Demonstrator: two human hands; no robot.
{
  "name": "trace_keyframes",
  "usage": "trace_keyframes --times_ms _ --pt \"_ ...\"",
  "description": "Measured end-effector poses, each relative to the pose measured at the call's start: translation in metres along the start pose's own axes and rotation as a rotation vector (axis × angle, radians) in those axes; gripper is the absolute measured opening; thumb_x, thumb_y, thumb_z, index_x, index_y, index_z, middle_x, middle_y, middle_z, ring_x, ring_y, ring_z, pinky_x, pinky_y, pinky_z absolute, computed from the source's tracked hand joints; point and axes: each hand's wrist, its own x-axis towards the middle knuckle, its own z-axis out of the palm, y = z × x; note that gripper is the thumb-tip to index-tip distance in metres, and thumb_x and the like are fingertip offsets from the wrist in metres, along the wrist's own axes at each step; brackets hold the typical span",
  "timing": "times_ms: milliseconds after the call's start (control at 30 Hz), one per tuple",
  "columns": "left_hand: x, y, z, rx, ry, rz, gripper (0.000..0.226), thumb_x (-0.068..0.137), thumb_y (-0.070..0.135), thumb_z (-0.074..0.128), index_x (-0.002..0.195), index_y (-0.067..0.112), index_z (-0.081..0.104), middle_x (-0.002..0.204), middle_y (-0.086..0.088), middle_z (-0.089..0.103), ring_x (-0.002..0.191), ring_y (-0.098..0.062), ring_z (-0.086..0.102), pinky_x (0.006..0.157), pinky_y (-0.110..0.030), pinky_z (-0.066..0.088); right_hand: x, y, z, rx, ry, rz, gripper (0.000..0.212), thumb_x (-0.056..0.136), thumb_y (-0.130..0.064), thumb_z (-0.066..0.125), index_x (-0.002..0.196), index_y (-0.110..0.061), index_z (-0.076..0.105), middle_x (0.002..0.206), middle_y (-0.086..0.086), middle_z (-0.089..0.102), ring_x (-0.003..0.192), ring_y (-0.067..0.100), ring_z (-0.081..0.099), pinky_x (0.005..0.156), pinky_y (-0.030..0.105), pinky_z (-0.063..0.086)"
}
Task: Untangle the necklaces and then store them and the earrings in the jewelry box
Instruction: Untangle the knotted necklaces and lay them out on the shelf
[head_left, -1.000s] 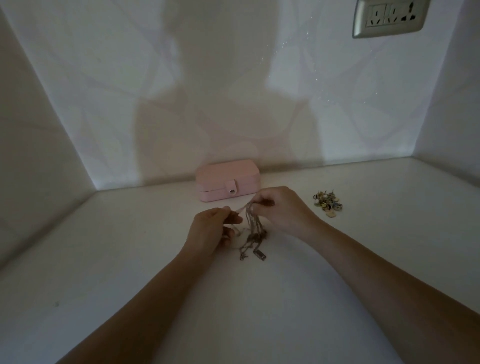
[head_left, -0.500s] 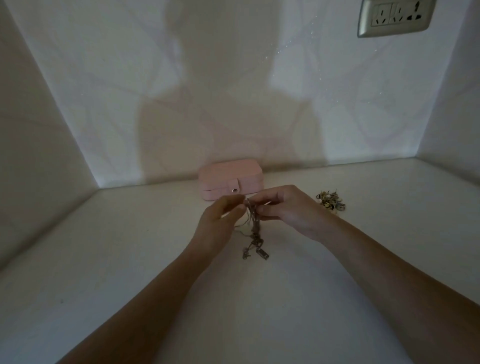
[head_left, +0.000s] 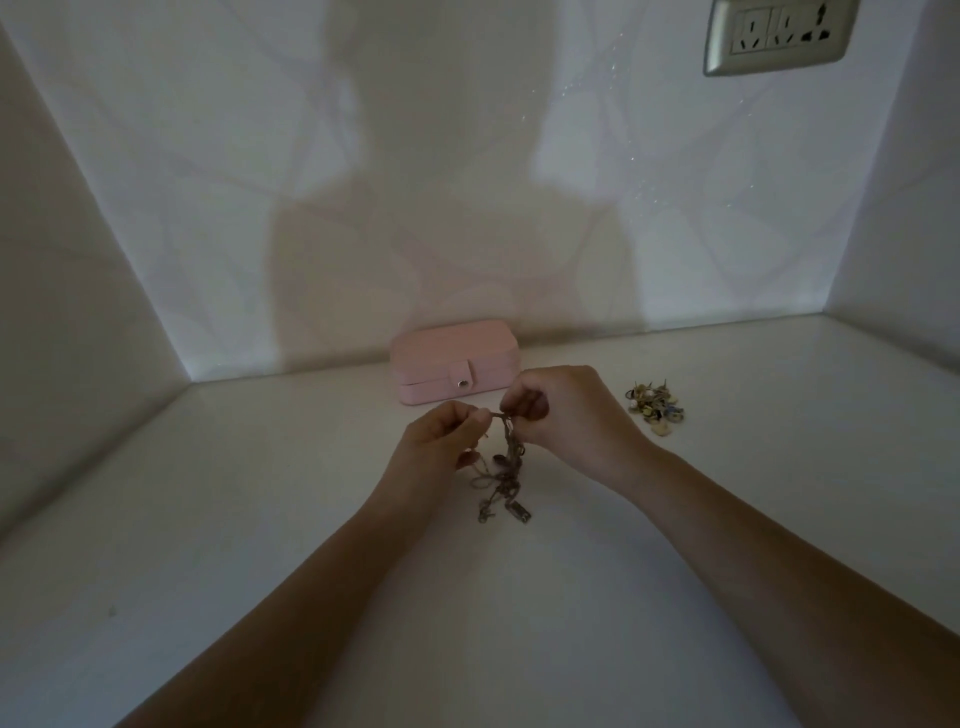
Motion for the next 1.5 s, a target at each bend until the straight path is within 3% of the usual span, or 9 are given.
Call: trace_keyframes --times_ms 167,333,433,567,833,967,1133,1300,1500 --pt "0.001 0.009 0.001 -0.337 0.028 -0.101 0.033 0.094 0.004 0.042 0.069 0.008 0.063 0.077 -0.006 0.07 0.081 -0.019 0.066 0.082 -0.029 0.05 0.003 0.002 -0.004 0.166 0.022 0.167 0.011 0.077 -0.004 0.074 0.082 -0.013 0.075 0.067 -0.008 0.066 0.062 -0.004 0.062 0.065 0.007 0.046" --pt "0.003 0.018 -0.003 -0.687 0.079 -0.163 0.029 0.092 0.005 0.037 0.064 0.011 0.041 0.049 -0.002 0.045 0.045 -0.015 0.053 0.061 -0.028 0.059 0.006 -0.002 -0.009 0.855 -0.173 0.527 0.009 0.091 -0.003 0.059 0.085 -0.007 0.066 0.078 0.007 0.068 0.075 0.018 0.065 0.083 0.031 0.052" --pt "0.003 0.02 -0.01 -0.671 0.08 -0.21 0.026 0.087 0.008 0.036 0.062 0.017 0.033 0.049 0.004 0.023 0.036 -0.008 0.024 0.034 -0.017 0.031 0.007 -0.003 -0.011 1.162 -0.256 0.676 0.009 0.093 -0.008 0.055 0.087 -0.005 0.061 0.077 0.008 0.064 0.074 0.02 0.063 0.082 0.033 0.051" --pt "0.004 0.019 -0.016 -0.654 0.021 -0.217 0.021 0.079 0.012 0.034 0.06 0.019 0.029 0.049 0.006 0.02 0.035 -0.006 0.018 0.031 -0.019 0.012 0.009 -0.002 -0.013 1.317 -0.176 0.657 0.005 0.078 -0.012 0.063 0.08 -0.006 0.063 0.067 0.004 0.063 0.065 0.016 0.063 0.078 0.032 0.052" --pt "0.005 0.013 -0.021 -0.573 0.151 -0.178 0.022 0.082 0.012 0.028 0.062 0.022 0.023 0.051 0.004 0.023 0.042 -0.011 0.022 0.041 -0.022 0.018 0.009 0.005 -0.012 1.191 -0.076 0.615 0.01 0.086 -0.01 0.064 0.077 -0.007 0.066 0.073 0.003 0.066 0.073 0.015 0.065 0.088 0.032 0.051" --pt "0.006 0.006 -0.022 -0.228 0.233 -0.056 0.028 0.089 0.007 0.042 0.062 0.01 0.046 0.059 -0.002 0.051 0.062 -0.018 0.05 0.065 -0.031 0.045 0.009 -0.003 -0.012 1.244 -0.19 0.514 0.016 0.091 -0.01 0.055 0.078 -0.006 0.062 0.067 0.005 0.064 0.065 0.016 0.065 0.074 0.029 0.057" --pt "0.002 0.005 -0.011 -0.078 -0.006 0.001 0.013 0.088 0.01 0.061 0.099 0.011 0.069 0.107 -0.005 0.07 0.105 -0.017 0.063 0.095 -0.029 0.047 0.003 -0.009 -0.012 0.948 -0.186 0.339 0.007 0.086 -0.01 0.065 0.079 -0.008 0.065 0.055 0.002 0.055 0.043 0.011 0.048 0.048 0.021 0.044" --pt "-0.005 0.001 0.002 -0.081 -0.183 -0.023 0.022 0.072 0.021 0.071 0.09 0.01 0.073 0.095 -0.011 0.074 0.094 -0.018 0.068 0.092 -0.028 0.052 0.0 -0.013 -0.013 0.79 -0.15 0.198 0.006 0.09 -0.013 0.063 0.086 -0.008 0.064 0.042 0.001 0.049 0.03 0.008 0.034 0.039 0.022 0.026" --pt "-0.003 0.003 0.002 -0.207 -0.208 0.0 0.022 0.082 0.018 0.062 0.097 0.004 0.066 0.098 -0.014 0.069 0.1 -0.025 0.066 0.096 -0.032 0.05 0.002 -0.014 -0.015 0.906 -0.324 0.191 0.017 0.091 0.003 0.055 0.1 -0.01 0.061 0.069 0.003 0.064 0.047 0.006 0.048 0.04 0.015 0.034"
